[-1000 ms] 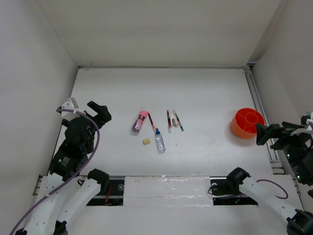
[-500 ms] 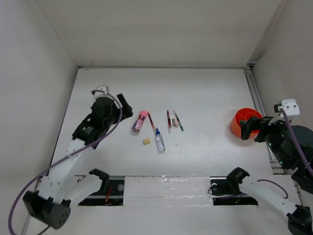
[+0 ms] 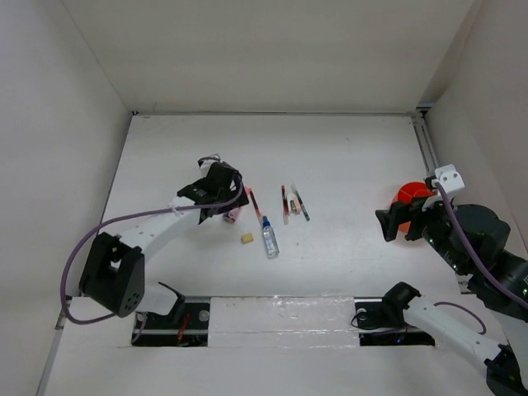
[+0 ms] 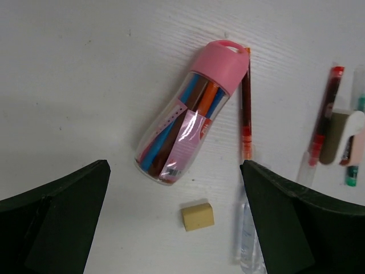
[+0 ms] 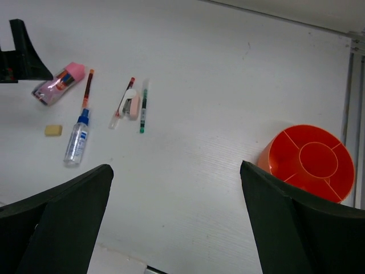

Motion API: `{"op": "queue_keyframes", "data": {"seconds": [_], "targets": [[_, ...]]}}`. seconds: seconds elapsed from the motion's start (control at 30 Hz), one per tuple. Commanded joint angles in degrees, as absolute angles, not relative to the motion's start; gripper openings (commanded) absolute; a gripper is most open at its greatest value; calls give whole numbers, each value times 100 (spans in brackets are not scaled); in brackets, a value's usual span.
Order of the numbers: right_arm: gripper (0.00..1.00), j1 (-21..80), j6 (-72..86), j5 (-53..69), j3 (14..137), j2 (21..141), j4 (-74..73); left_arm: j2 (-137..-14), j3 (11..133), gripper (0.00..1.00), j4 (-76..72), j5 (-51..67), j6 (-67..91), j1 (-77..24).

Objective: Sort the stationery into containers
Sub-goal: Pick up the stationery from the center of the board.

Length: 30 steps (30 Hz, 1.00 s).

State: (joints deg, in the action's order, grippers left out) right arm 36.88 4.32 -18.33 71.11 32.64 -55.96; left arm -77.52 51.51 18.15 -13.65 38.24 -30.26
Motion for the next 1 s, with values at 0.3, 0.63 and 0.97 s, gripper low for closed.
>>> {"op": "queue_keyframes", "data": {"seconds": [0.3,0.63,0.97], "targets": [[100,3744,475,-1424,6864,3129,-5010,-8640,5388,94,1600,-1793,3867,-3006],[100,3744,475,-1424,6812,3129,-5010,-9185,5326,85,1310,-1854,3867,-3006],[100,3744,580,-1371,6759,3129,-4957,-9633,5511,46,1248,-1794,3806,-2778]]}}
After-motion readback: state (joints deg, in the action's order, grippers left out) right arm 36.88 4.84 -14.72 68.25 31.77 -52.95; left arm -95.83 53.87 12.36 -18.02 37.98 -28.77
